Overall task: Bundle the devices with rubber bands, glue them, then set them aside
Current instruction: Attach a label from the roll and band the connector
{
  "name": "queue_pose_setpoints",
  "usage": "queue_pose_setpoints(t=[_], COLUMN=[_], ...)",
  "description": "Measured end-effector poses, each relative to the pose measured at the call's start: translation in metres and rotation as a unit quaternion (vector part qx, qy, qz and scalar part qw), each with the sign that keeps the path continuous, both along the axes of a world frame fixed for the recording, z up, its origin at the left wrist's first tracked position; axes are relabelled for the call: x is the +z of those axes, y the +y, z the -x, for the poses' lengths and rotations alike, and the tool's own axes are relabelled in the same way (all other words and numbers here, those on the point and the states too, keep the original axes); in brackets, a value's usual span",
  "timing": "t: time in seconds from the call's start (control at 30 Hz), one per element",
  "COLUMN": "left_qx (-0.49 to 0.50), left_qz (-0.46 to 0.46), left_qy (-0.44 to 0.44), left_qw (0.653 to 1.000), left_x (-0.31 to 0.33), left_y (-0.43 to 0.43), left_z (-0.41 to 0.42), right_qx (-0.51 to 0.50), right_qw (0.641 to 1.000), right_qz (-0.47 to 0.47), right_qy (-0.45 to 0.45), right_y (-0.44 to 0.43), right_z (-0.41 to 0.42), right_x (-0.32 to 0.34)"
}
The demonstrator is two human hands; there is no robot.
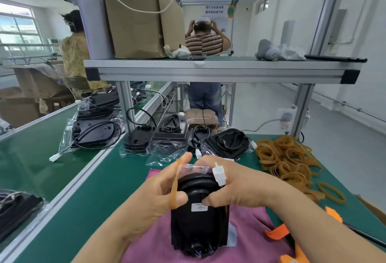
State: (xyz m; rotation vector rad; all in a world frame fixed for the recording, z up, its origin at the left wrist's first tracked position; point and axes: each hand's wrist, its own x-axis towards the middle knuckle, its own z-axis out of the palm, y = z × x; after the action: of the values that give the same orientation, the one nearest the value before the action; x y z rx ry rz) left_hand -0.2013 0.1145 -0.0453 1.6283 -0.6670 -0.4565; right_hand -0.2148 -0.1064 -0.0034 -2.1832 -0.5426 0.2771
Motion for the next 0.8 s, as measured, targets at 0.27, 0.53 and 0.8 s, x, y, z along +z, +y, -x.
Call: queue_pose_setpoints(t=[0.27, 0.53, 0.8], left_qx=[0.054, 0.070, 0.095], left_qz=[-0.183, -0.117, -0.105], left_qy=[-0.168, -0.138, -0.129], left_qw=[0.967, 0.981, 0.982], left_x=[0.021, 0.014, 0.015], left_y=[-0.024, -0.034, -0.035], left_z=[-0.003, -0.001, 0.005], right_qx=[0.053, 0.002, -0.100], right_qw=[0.997, 0.990, 0.950], right_qz=[0.016, 0.108, 0.256], right_qy=[-0.045, -0.093, -0.148], right_y=[0.006, 0.009, 0.022], right_z=[0.002, 0.001, 0.003], right_x=[0.009, 0.003, -0.002])
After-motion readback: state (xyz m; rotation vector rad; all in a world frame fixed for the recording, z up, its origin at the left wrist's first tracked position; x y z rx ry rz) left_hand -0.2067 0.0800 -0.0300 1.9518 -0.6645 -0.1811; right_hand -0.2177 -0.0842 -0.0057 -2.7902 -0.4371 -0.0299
